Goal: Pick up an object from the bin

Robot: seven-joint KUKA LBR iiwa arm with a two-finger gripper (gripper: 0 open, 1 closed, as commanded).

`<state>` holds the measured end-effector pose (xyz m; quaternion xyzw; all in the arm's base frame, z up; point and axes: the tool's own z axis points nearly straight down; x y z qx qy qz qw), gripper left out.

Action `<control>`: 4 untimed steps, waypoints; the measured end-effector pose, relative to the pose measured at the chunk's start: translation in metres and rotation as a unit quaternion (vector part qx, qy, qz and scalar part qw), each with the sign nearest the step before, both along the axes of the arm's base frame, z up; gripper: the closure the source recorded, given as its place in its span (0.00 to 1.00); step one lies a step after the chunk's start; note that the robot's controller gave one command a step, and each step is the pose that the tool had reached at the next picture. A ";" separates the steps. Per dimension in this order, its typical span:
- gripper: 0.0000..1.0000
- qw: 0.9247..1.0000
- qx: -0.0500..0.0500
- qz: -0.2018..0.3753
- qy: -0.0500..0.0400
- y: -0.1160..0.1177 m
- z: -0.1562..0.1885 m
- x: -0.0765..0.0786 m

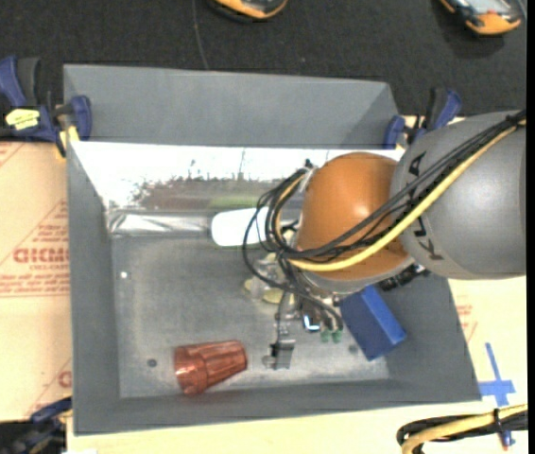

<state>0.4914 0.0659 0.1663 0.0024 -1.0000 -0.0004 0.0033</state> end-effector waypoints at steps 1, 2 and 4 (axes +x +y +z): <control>0.00 1.000 0.000 -0.001 -0.004 0.000 0.004 0.002; 0.00 0.999 0.000 0.036 -0.006 0.025 -0.042 0.004; 1.00 0.983 0.001 0.181 -0.004 0.082 -0.096 -0.014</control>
Offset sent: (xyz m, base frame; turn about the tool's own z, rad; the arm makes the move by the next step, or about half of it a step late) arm 0.0022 0.0561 -0.0963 -0.1613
